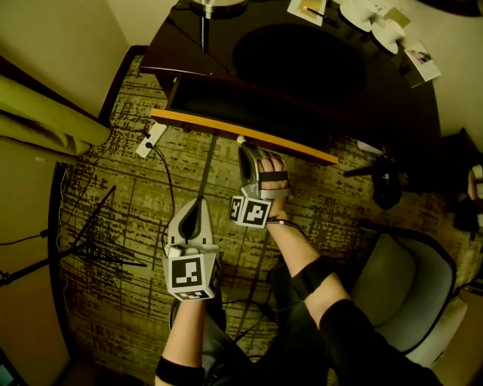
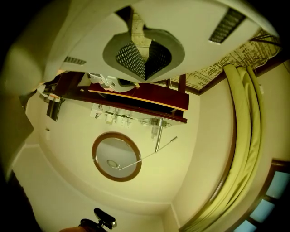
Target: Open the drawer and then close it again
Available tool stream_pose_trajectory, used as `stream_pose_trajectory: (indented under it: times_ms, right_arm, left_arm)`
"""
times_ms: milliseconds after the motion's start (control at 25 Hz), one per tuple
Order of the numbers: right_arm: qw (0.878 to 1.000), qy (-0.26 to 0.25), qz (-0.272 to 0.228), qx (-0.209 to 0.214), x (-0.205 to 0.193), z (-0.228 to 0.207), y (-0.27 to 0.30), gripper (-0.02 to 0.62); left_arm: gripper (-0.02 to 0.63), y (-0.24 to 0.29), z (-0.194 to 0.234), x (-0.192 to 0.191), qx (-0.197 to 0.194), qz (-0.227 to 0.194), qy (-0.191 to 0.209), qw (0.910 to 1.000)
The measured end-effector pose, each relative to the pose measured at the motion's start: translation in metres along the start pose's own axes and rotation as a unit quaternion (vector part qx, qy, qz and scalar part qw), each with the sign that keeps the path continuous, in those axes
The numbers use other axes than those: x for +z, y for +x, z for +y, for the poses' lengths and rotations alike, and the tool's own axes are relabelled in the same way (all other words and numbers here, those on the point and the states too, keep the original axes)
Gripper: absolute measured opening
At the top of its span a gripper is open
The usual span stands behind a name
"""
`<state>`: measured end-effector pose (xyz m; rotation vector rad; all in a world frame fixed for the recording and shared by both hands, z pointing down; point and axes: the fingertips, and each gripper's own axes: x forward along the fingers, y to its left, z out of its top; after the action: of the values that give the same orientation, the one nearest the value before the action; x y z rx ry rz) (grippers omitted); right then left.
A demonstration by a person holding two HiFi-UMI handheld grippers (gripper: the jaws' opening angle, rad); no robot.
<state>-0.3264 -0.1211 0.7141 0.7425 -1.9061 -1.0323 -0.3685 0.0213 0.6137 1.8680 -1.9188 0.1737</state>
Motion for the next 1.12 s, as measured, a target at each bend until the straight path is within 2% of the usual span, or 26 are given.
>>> stream_pose_trajectory:
  times_ms: [80,200,640,960,1120]
  right_arm:
    - [1.0,0.0,-0.002,0.001,0.006,0.01,-0.016,0.069]
    - [1.0,0.006,-0.006,0.007,0.02,0.027,-0.046,0.069]
    - [0.998,0.015,-0.026,0.06,0.056,0.088,-0.138,0.072]
    - [0.997,0.025,-0.037,0.071,0.065,0.101,-0.157,0.072]
    - [0.996,0.021,-0.048,0.069,0.064,0.102,-0.157,0.08]
  left_arm:
    - [0.002,-0.011,0.001,-0.002,-0.001,0.006,0.012,0.9999]
    - [0.002,-0.028,0.001,-0.002,0.002,0.012,0.007,0.9999]
    - [0.002,-0.073,0.007,-0.014,0.0,0.032,0.023,0.9992]
    - [0.002,-0.085,0.012,-0.019,0.008,0.038,0.019,0.9991]
    - [0.002,-0.085,0.009,-0.015,-0.001,0.04,0.034,0.9986]
